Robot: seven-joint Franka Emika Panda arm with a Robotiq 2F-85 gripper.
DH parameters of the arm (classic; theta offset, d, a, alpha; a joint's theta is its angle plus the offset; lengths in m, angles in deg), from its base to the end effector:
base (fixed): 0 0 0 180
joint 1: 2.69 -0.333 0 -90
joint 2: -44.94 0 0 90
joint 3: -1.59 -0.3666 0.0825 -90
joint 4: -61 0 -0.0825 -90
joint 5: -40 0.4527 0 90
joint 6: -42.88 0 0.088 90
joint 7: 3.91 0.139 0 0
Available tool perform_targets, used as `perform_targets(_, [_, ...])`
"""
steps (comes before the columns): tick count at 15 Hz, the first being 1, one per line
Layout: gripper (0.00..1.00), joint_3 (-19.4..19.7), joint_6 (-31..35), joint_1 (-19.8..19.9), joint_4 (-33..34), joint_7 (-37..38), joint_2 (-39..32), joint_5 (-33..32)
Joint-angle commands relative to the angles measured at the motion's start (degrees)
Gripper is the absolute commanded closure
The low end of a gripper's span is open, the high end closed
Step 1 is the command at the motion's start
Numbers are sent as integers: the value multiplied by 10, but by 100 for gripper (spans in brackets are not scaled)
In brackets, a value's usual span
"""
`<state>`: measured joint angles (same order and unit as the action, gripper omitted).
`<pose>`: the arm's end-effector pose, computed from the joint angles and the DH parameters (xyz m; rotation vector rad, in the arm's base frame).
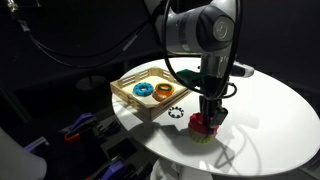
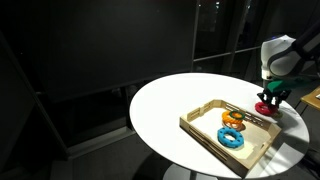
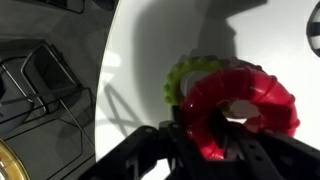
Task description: Pick up the red ring from the table and put it in the tray
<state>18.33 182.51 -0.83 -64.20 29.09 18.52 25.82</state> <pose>0.5513 -0.2020 0.1240 2.6756 -0.9443 -0.2356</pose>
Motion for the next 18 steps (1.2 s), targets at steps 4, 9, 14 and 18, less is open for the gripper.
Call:
perform_targets(4, [90, -2, -23, -14, 15, 1, 20, 8])
perform_targets(9, [90, -11, -45, -31, 26, 3, 46, 5])
perform_targets(14, [90, -38, -77, -40, 29, -4, 82, 10])
perform_targets(18, [90, -66, -95, -40, 24, -14, 105, 15])
